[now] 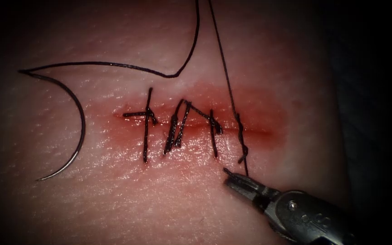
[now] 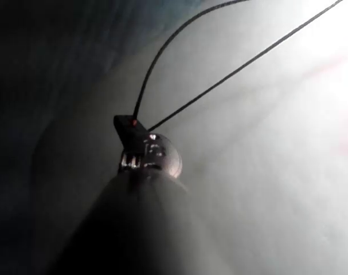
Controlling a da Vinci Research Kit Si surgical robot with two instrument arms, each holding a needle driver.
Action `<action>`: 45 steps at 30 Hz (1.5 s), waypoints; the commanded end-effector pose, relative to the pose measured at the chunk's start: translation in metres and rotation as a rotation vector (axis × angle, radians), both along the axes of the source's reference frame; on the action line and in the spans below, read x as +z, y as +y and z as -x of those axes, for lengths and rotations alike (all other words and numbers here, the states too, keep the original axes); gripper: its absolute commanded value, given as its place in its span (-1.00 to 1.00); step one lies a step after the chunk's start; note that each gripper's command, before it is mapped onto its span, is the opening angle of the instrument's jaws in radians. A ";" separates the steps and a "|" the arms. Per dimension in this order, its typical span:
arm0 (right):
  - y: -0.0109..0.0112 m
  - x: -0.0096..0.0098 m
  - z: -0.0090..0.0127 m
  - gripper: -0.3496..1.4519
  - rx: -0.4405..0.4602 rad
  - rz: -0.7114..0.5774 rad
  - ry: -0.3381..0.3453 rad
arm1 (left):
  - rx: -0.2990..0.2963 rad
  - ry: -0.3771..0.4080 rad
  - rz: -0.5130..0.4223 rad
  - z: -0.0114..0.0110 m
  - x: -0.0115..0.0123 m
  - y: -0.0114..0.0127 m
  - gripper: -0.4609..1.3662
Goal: Wound Closure
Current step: Pull the right gripper down and the left gripper up to tighten the suture
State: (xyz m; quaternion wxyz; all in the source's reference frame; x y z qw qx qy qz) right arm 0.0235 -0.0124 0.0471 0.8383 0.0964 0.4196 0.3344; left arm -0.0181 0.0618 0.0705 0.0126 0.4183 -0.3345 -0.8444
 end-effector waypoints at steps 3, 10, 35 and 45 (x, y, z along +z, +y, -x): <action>-0.0001 -0.0001 0.0005 -1.00 -0.050 -0.032 0.031 | 0.007 0.005 -0.007 0.0003 0.0003 0.0005 -0.88; -0.0015 0.0007 0.0002 -1.00 -0.086 -0.162 0.067 | 0.014 0.026 0.001 0.0005 0.0004 0.0016 -0.88; -0.0034 0.0007 0.0000 -1.00 -0.153 -0.274 0.052 | 0.005 0.069 0.013 0.0010 0.0027 0.0062 -0.88; -0.0034 0.0007 -0.0003 -1.00 -0.151 -0.275 0.051 | 0.006 0.070 0.015 0.0006 0.0026 0.0057 -0.88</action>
